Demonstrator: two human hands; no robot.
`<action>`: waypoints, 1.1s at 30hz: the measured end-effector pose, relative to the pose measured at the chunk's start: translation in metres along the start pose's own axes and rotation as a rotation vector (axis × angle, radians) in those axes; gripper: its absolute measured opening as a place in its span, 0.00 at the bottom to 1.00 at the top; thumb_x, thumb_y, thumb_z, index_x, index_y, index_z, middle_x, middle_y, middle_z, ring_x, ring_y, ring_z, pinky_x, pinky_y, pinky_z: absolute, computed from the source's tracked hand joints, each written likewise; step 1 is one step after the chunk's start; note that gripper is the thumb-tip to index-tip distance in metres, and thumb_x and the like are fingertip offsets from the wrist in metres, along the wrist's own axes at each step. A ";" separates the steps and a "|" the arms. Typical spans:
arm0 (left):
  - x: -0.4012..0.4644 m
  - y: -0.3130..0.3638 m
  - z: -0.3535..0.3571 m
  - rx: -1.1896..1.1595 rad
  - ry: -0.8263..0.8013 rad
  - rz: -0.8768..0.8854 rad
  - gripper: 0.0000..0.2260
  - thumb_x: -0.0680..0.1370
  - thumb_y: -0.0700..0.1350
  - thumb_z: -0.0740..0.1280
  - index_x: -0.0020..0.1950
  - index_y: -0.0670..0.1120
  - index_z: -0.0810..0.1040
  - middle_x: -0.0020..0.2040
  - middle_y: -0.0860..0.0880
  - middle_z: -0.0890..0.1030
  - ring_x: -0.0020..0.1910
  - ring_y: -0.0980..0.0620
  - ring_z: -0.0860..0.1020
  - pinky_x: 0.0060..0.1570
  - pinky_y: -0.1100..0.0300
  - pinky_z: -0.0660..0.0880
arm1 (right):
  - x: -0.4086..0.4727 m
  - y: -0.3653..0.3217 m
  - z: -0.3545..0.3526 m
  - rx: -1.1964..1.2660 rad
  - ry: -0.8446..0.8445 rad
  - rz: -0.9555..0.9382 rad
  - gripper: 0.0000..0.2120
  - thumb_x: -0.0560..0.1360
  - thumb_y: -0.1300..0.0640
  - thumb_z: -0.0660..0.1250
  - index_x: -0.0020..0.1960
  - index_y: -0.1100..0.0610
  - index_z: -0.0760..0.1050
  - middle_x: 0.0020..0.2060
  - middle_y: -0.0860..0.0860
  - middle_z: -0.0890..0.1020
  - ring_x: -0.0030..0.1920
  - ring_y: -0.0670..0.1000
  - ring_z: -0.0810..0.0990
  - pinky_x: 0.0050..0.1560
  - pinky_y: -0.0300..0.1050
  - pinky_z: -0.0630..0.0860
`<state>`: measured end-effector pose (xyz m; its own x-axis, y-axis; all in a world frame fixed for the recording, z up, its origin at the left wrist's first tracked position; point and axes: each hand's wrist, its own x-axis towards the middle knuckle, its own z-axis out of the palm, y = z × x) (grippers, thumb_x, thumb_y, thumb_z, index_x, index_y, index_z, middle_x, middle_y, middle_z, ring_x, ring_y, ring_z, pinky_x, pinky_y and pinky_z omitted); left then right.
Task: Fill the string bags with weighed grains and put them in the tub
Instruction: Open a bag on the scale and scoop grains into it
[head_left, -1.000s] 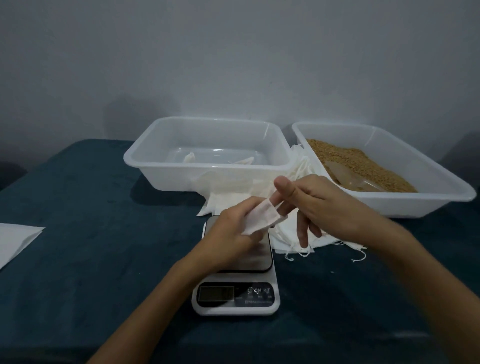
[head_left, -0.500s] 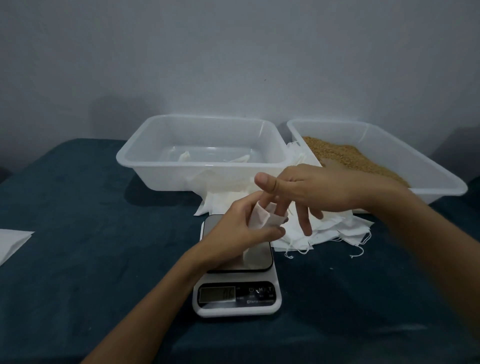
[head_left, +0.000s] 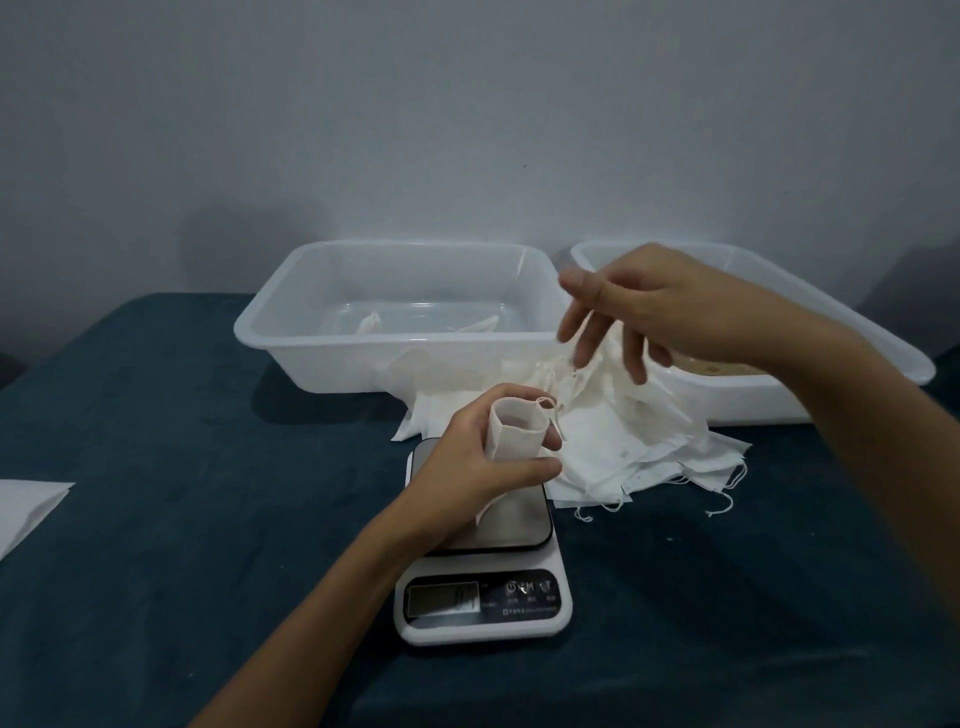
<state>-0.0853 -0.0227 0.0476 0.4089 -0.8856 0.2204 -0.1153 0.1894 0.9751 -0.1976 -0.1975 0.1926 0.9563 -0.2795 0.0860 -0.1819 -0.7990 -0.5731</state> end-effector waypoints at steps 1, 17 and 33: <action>0.000 0.000 -0.001 -0.006 0.004 0.001 0.19 0.75 0.31 0.75 0.62 0.43 0.78 0.51 0.40 0.84 0.51 0.50 0.82 0.55 0.55 0.79 | 0.000 0.016 -0.005 -0.028 0.086 0.007 0.24 0.80 0.35 0.59 0.46 0.52 0.83 0.37 0.47 0.87 0.26 0.52 0.82 0.24 0.37 0.73; 0.005 -0.005 -0.014 -0.086 0.082 0.031 0.18 0.72 0.39 0.78 0.59 0.48 0.80 0.49 0.45 0.84 0.50 0.48 0.83 0.51 0.59 0.80 | 0.041 0.227 -0.023 -0.607 0.082 0.734 0.09 0.75 0.59 0.71 0.51 0.58 0.73 0.46 0.52 0.77 0.40 0.50 0.73 0.41 0.46 0.69; 0.006 -0.006 -0.015 -0.080 0.088 0.039 0.18 0.71 0.43 0.79 0.59 0.50 0.81 0.49 0.45 0.84 0.51 0.48 0.83 0.51 0.58 0.80 | 0.032 0.241 -0.035 -0.677 0.173 0.547 0.17 0.72 0.62 0.76 0.60 0.59 0.79 0.57 0.57 0.82 0.57 0.58 0.79 0.54 0.49 0.75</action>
<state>-0.0687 -0.0226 0.0433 0.4841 -0.8368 0.2560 -0.0615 0.2593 0.9638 -0.2189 -0.4173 0.0855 0.6580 -0.7470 0.0945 -0.7519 -0.6586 0.0300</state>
